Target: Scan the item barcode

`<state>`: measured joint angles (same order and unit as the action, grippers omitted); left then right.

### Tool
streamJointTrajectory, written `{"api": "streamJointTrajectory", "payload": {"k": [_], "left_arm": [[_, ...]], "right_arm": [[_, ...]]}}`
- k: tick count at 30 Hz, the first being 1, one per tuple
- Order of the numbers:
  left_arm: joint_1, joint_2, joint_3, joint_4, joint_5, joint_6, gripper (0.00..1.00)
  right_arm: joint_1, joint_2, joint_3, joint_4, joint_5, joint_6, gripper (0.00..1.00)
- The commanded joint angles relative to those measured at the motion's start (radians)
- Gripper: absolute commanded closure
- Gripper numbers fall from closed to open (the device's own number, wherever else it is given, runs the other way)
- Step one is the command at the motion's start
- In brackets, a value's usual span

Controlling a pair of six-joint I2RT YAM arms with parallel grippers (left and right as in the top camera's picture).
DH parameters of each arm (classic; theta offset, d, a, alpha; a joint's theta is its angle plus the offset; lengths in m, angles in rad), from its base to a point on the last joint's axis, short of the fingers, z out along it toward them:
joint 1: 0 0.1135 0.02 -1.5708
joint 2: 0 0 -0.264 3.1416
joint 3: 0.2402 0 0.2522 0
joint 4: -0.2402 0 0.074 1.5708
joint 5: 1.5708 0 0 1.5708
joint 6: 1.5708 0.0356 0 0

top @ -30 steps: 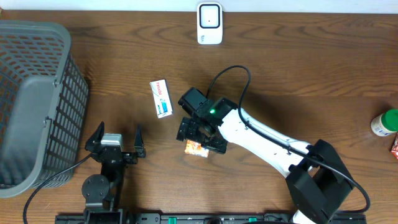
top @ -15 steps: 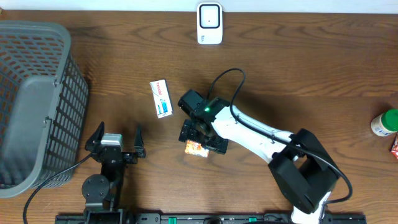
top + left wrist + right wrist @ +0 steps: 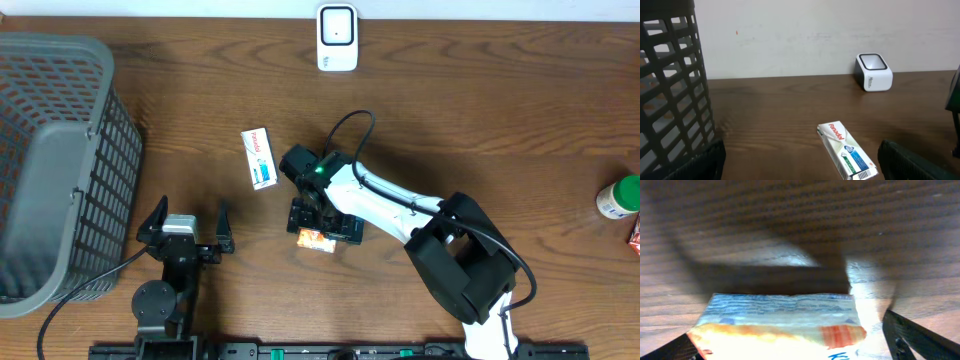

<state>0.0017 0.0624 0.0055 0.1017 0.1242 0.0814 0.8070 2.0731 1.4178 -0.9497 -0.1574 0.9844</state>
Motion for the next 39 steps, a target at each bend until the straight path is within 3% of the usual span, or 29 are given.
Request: {"api": "streamJointTrajectory", "payload": {"k": [1,11,18,23,32,39], "left_arm": [[-0.001,-0.006,-0.001,0.003,-0.009,-0.005,0.04],[-0.001,-0.006,-0.001,0.003,-0.009,-0.005,0.04],[-0.001,-0.006,-0.001,0.003,-0.009,-0.005,0.04],[-0.001,-0.006,-0.001,0.003,-0.009,-0.005,0.04],[-0.001,-0.006,-0.001,0.003,-0.009,-0.005,0.04],[-0.001,-0.006,-0.001,0.003,-0.009,-0.005,0.04]], "right_arm": [[-0.008,0.037,0.000,-0.014,0.025,-0.051,0.09],[-0.009,0.037,0.010,-0.028,0.017,-0.082,0.34],[-0.016,0.032,0.091,-0.123,0.017,-0.095,0.36],[-0.029,0.032,0.190,-0.277,-0.015,-0.153,0.31],[-0.115,0.031,0.296,-0.522,-0.196,-0.401,0.34],[-0.198,0.032,0.297,-0.615,-0.280,-0.533,0.33]]}}
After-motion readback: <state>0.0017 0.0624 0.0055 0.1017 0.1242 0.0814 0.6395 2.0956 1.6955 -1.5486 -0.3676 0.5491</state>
